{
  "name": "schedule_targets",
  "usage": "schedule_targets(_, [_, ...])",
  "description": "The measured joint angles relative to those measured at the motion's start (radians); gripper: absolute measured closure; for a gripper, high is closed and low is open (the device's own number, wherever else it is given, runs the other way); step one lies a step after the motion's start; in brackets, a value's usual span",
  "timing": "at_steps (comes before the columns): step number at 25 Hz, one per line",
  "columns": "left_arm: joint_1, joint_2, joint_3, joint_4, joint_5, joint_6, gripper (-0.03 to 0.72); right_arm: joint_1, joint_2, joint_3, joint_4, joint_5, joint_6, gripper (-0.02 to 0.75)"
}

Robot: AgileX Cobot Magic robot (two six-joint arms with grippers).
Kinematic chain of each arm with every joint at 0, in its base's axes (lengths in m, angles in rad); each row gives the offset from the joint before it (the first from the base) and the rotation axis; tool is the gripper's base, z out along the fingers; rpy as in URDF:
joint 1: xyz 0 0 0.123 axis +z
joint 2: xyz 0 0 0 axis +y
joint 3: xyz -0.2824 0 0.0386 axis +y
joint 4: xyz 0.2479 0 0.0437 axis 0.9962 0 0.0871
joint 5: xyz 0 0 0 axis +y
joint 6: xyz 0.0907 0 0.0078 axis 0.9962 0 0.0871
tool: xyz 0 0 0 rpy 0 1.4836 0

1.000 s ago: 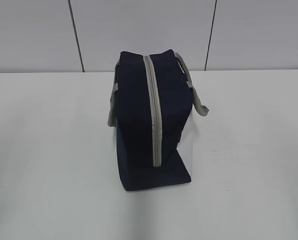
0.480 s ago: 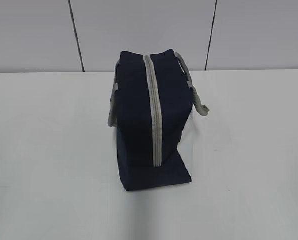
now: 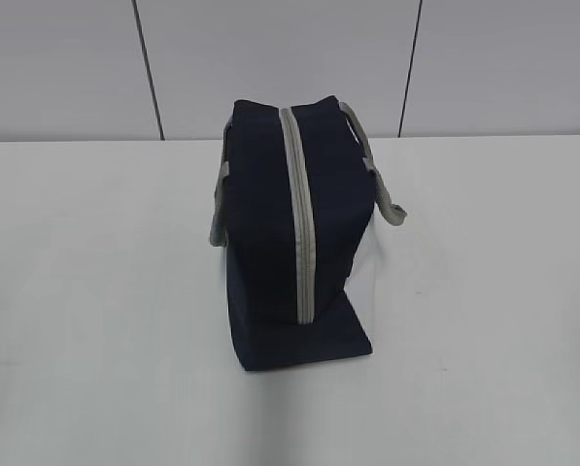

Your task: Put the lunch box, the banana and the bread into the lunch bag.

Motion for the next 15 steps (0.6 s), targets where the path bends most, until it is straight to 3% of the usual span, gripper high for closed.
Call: schedule_targets(15, [0.023,0.0,0.0,-0.001,-0.003,0.0,0.253,0.0,0.0,0.0,-0.002,-0.012,0.0,0.458])
